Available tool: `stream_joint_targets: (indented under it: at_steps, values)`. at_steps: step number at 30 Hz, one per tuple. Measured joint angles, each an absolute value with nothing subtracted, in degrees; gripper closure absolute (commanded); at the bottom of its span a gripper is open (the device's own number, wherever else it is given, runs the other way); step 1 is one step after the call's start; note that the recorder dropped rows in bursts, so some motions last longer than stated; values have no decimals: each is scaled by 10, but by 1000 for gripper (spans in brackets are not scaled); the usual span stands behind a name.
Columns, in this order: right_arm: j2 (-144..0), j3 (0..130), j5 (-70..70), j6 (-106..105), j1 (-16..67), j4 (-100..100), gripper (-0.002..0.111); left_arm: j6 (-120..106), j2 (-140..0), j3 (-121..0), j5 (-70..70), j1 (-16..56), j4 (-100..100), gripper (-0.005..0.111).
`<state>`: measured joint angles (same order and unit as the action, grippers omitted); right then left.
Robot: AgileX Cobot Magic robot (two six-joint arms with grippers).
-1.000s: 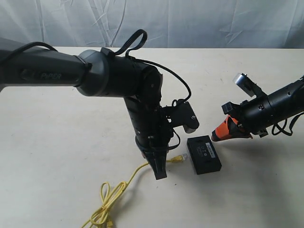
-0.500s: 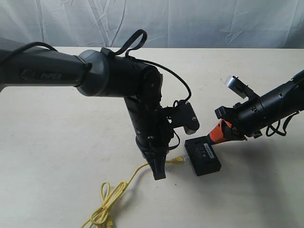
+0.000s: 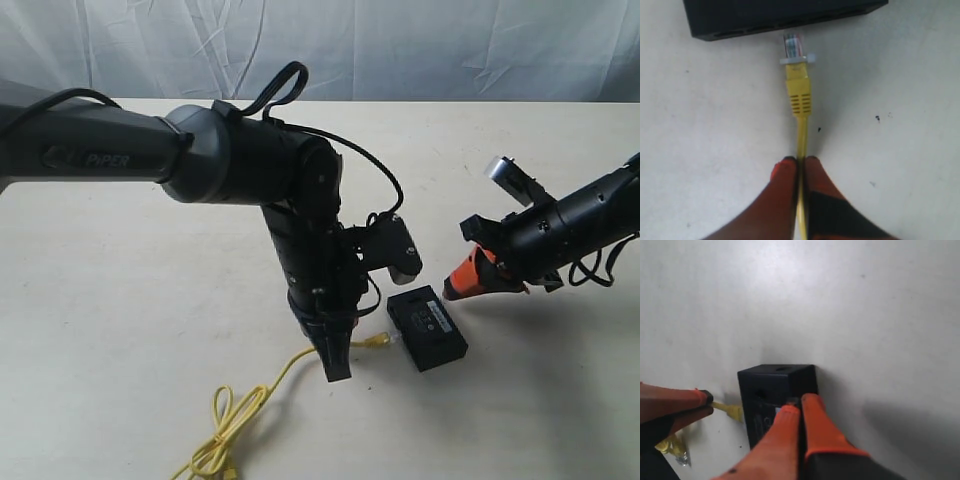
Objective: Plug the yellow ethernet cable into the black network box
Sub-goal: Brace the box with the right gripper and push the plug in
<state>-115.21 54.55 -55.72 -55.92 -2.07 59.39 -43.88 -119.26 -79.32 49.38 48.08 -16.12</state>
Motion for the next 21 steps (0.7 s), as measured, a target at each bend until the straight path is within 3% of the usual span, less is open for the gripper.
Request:
stream_joint_targets:
  at_steps: [21]
  values:
    - [-1146, 537, -533, -514, -5, 541, 109, -440, -1193, -793, 483, 481, -161, 107]
